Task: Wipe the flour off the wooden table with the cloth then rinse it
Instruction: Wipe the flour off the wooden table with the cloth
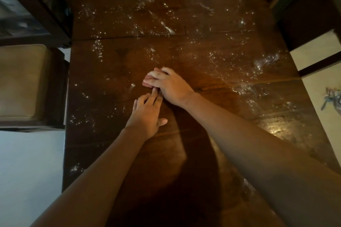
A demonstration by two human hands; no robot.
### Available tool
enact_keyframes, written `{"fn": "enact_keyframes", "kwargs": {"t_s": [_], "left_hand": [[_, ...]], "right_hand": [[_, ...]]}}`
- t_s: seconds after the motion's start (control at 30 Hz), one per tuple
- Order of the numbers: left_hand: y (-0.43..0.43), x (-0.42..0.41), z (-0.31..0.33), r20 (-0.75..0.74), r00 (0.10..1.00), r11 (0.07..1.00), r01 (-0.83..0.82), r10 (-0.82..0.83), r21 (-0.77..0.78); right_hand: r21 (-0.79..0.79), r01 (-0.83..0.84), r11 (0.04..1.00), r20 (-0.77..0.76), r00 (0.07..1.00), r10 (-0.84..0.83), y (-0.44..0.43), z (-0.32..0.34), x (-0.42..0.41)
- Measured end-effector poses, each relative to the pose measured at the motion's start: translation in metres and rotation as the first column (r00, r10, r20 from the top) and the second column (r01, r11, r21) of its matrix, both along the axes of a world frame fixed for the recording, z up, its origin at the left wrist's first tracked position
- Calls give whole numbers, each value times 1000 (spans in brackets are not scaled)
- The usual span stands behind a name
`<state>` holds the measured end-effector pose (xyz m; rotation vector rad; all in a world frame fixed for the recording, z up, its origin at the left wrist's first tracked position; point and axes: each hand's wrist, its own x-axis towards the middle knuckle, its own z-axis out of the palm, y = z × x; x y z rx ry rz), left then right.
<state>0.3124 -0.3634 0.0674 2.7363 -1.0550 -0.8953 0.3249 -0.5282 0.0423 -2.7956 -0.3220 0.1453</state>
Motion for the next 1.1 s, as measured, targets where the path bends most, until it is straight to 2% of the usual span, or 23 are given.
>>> {"fn": "enact_keyframes", "kwargs": {"t_s": [0.07, 0.13, 0.17, 0.2, 0.23, 0.3, 0.37, 0.43, 0.57, 0.7, 0.77, 0.83, 0.9, 0.97, 1.03, 1.1], "left_hand": [[1, -1, -1, 7, 1000, 1000, 4, -4, -11], [0, -1, -2, 11, 1000, 1000, 10, -10, -4], [-1, -1, -3, 12, 1000, 1000, 13, -13, 7], [-1, -1, -4, 14, 1000, 1000, 13, -13, 18], [-2, 0, -4, 14, 1000, 1000, 12, -12, 25], [-1, 0, -4, 11, 1000, 1000, 16, -16, 22], [1, -2, -6, 25, 999, 1000, 28, -28, -1], [4, -3, -7, 49, 998, 999, 39, -37, -25], [8, -4, -11, 45, 998, 998, 43, -40, -53], [9, -6, -13, 9, 1000, 996, 23, -22, -92], [7, -5, -13, -3, 1000, 996, 16, -16, -88], [6, -5, -11, -9, 1000, 998, 16, -17, -67], [6, -6, -9, -9, 1000, 998, 15, -15, -55], [7, -7, -9, 8, 1000, 998, 25, -25, -56], [8, -8, -9, 10, 1000, 998, 28, -27, -47], [6, -7, -9, -9, 1000, 999, 24, -24, -34]], "right_hand": [[-17, 44, 999, 2, 999, -44, -16, -1, 8], [12, 275, 961, 41, 960, -275, -26, -4, 15], [58, 413, 909, 51, 908, -416, -26, -4, 19], [99, 509, 855, 41, 856, -515, -20, -7, 24], [117, 534, 837, 28, 841, -540, -11, -9, 29], [135, 403, 905, -12, 914, -405, 9, -13, 36], [110, 153, 982, -40, 988, -149, 11, -9, 39], [86, 34, 996, -47, 998, -30, -12, 3, 47], [77, 311, 947, -18, 950, -311, -60, 6, 66], [100, 475, 874, 2, 878, -478, -37, 0, 89], [117, 422, 899, 12, 904, -427, -14, -3, 91], [106, 226, 968, 6, 974, -228, 0, -10, 84], [86, 34, 996, 5, 999, -34, -5, -11, 73], [85, -19, 996, 0, 1000, 19, -26, -6, 65], [99, 152, 983, -4, 988, -152, -49, -1, 62], [110, 372, 922, 49, 924, -379, -61, -2, 67]]}}
